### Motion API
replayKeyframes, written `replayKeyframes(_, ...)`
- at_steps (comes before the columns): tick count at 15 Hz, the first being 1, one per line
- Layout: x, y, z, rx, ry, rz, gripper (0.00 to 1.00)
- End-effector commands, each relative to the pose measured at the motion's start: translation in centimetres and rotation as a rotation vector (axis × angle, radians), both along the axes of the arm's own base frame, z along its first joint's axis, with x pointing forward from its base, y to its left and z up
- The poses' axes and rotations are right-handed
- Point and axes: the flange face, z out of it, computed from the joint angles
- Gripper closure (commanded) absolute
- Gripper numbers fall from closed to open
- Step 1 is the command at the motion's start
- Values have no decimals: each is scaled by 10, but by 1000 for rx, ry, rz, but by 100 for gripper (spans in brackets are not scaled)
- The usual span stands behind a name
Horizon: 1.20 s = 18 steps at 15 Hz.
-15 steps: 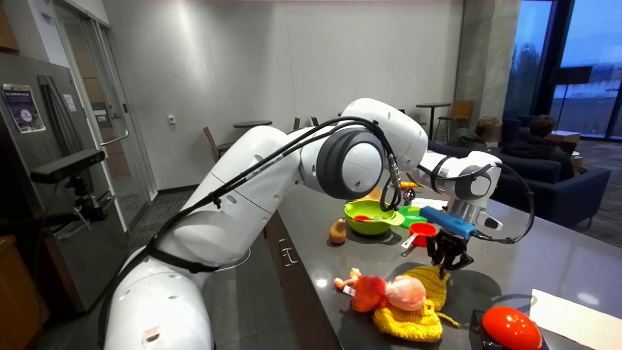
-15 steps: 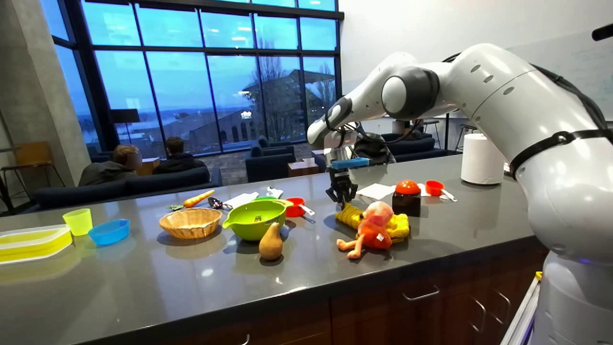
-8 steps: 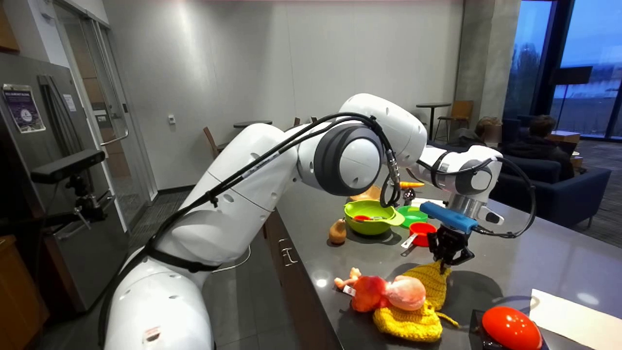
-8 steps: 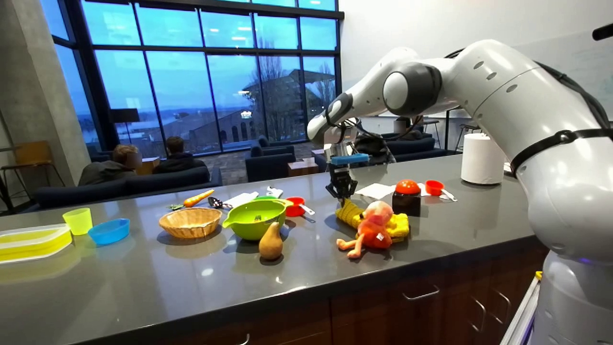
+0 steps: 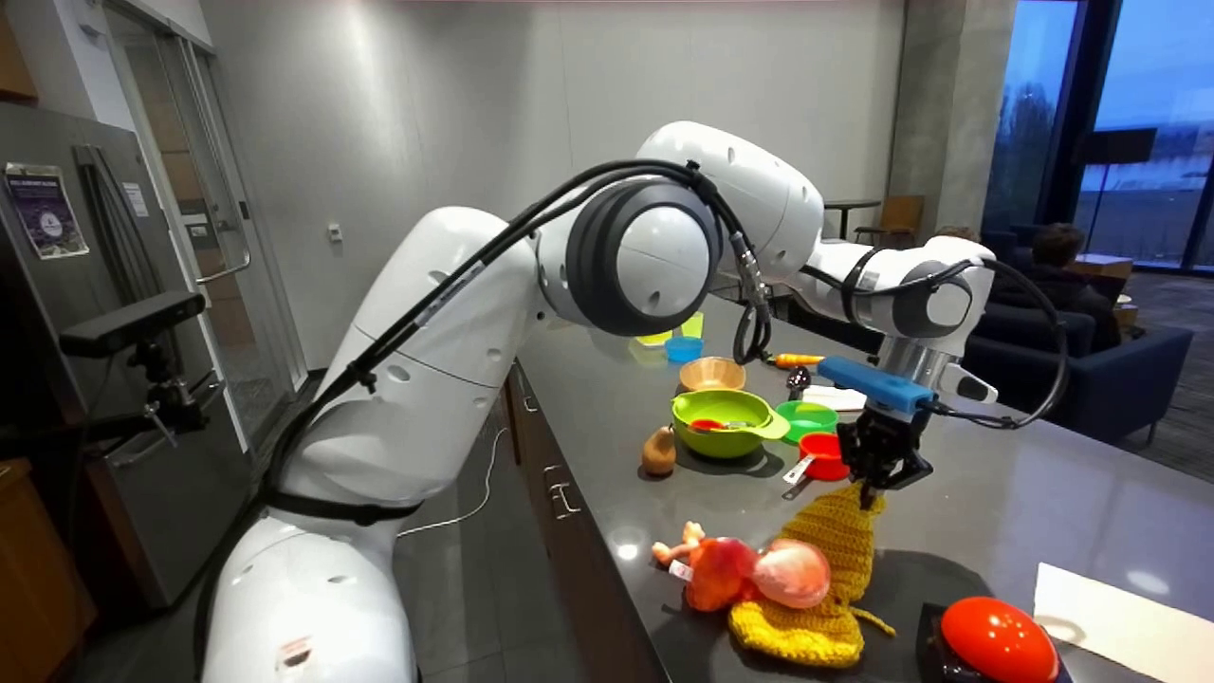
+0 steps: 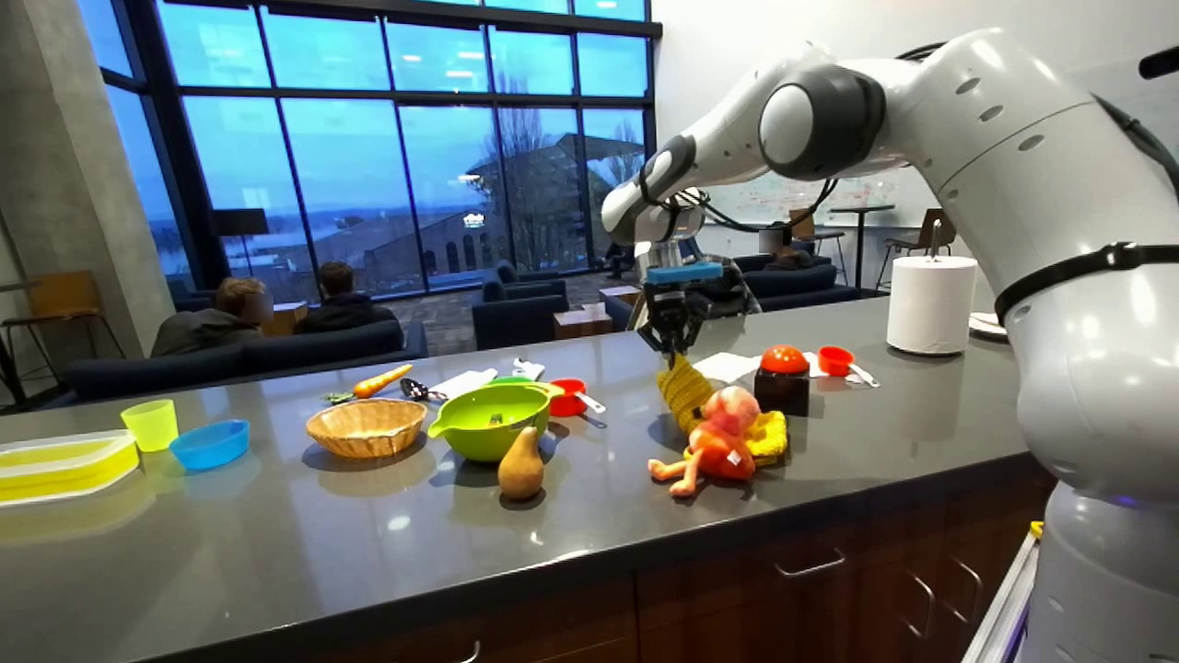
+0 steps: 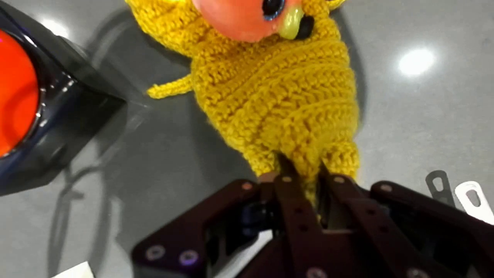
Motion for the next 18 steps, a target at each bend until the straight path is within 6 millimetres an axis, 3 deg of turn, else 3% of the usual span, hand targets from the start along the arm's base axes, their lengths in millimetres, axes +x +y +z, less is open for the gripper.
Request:
replayKeyframes(1,-36,3,31,-5,5,-75,97)
replayKeyframes(7,-79,9,52,2,-7,-180,97)
replayKeyframes(18,-160,14,34,81,-18,-419,97)
